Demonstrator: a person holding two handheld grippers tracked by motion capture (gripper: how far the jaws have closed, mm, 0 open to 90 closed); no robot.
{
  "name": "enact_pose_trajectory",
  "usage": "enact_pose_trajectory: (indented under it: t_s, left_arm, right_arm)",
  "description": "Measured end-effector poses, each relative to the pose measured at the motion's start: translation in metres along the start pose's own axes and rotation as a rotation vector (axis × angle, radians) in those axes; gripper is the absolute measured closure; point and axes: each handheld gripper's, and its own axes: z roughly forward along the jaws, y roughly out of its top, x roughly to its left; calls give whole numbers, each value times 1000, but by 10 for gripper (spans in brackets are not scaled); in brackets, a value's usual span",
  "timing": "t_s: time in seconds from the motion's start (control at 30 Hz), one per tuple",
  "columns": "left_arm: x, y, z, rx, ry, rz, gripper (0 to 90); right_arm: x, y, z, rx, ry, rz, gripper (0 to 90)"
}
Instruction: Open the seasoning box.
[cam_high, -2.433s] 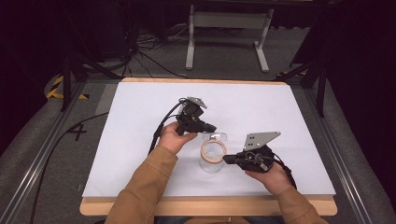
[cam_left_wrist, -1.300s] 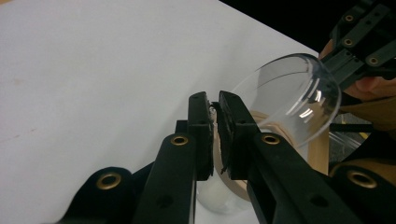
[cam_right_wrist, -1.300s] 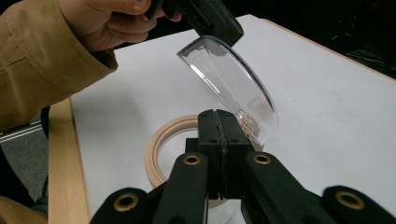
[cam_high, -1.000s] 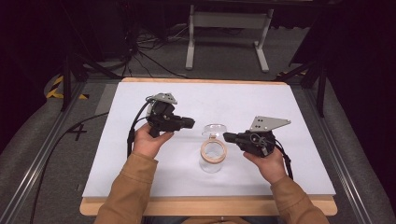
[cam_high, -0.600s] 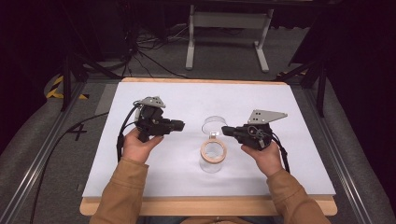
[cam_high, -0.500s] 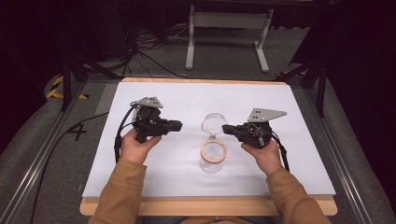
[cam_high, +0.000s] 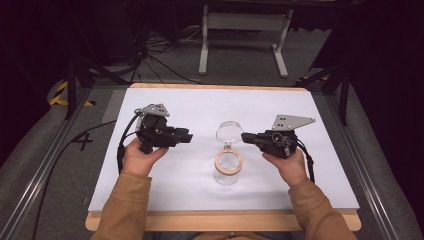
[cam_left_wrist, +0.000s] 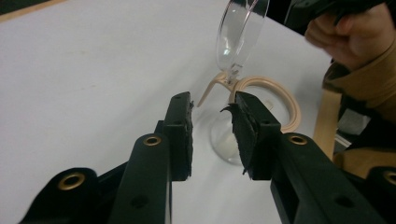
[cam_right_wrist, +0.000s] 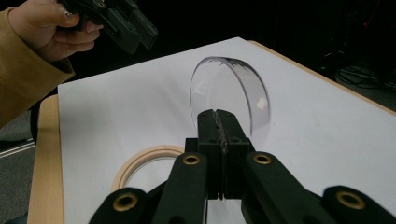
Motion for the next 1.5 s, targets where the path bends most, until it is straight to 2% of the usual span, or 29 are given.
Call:
enact_pose_trajectory:
  t_s: [0.13,0.27,0.3,0.5,0.63,0.73,0.77,0.9,1.0,1.23,1.37,1.5]
  left_arm:
    - [1,0,-11,-14,4,20,648]
    - [5,-4,-21,1,57,9,637]
    - [7,-5,-22,-1,71,6,634]
    - [17,-12,-31,3,104,-23,624]
    - [22,-15,-31,8,119,-41,605]
    - [29,-19,-30,15,141,-77,579]
    - [31,-20,-30,20,155,-76,578]
    - [39,-25,-31,17,169,-108,577]
    - [46,-30,-28,14,192,-128,576]
    - [63,-45,-14,27,197,-173,581]
    - [69,-52,-7,36,215,-186,578]
    - [73,-57,3,67,218,-183,578]
  right_arm:
    - [-6,2,-19,-14,-22,-11,893]
    - [-15,1,-32,-20,-50,10,891]
    - [-22,-1,-40,-21,-72,27,890]
    - [-38,-8,-58,-21,-107,76,880]
    - [-47,-12,-73,-16,-160,84,875]
    - [-56,-19,-80,-2,-197,102,872]
    - [-60,-23,-82,6,-208,114,871]
    - [-77,-37,-88,43,-241,146,854]
    - [-87,-48,-92,66,-249,165,848]
    - [-100,-64,-93,112,-301,209,839]
    - [-105,-74,-85,160,-319,225,827]
    - [-108,-83,-71,204,-298,233,820]
